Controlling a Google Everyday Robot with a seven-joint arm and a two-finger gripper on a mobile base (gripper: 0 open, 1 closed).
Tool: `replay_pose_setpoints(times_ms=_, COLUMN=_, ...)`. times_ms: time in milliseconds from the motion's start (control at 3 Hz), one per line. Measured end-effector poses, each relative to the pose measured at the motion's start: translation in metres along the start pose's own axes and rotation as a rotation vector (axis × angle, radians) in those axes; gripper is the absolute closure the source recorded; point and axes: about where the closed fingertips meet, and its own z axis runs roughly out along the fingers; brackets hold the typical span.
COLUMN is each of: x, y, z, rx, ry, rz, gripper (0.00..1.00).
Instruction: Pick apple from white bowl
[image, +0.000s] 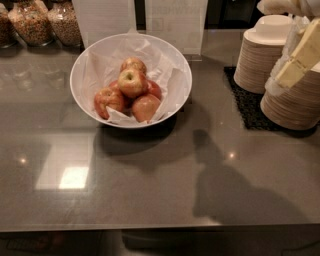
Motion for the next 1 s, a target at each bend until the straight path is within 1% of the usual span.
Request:
replay_pose_setpoints(times_ms=333, x=-0.029, y=-0.007, z=-0.026, rx=0.052, ry=-0.062, rz=-0.042, gripper=0.00)
replay_pose_setpoints(times_ms=667, x=-0.029, y=-0.008, z=-0.026, rx=0.054, ry=-0.061, rz=-0.042, gripper=0.00)
replay_pose_setpoints(times_ms=1000, x=-0.045, y=-0.003, z=-0.016, rx=0.035, ry=-0.073, rz=-0.082, gripper=0.00)
